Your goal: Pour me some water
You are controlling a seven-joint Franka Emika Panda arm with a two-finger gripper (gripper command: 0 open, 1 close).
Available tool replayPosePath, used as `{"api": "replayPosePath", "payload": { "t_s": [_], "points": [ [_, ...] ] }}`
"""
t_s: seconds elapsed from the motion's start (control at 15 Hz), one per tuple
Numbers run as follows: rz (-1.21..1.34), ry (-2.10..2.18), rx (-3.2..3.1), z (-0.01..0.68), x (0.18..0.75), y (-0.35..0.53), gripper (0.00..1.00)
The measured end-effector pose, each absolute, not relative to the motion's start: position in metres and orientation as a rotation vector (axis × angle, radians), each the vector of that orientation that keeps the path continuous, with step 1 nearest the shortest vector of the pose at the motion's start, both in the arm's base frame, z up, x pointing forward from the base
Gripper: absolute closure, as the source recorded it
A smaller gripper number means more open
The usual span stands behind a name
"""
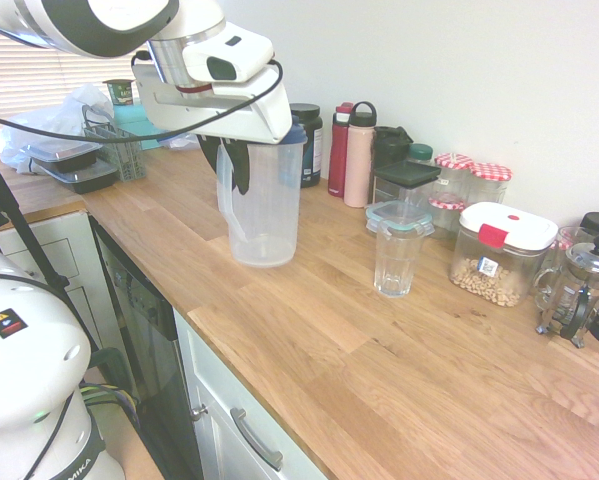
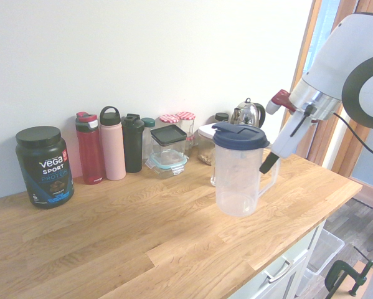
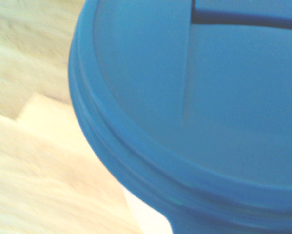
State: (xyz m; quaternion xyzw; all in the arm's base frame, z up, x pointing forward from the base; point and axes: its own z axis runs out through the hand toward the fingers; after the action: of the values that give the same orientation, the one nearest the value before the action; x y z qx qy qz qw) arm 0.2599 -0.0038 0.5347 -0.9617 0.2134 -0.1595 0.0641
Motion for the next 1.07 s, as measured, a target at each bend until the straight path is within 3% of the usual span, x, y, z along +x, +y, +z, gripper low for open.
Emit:
{"api": "replayPosePath", "payload": {
  "t_s": [0.67, 1.07],
  "points": [
    [-0.421, 0.6, -3.026, 0.51, 0.267, -0.138, 1.0],
    [-0.295, 0.68, -3.097, 0.557, 0.348, -0.198, 1.0]
  ]
}}
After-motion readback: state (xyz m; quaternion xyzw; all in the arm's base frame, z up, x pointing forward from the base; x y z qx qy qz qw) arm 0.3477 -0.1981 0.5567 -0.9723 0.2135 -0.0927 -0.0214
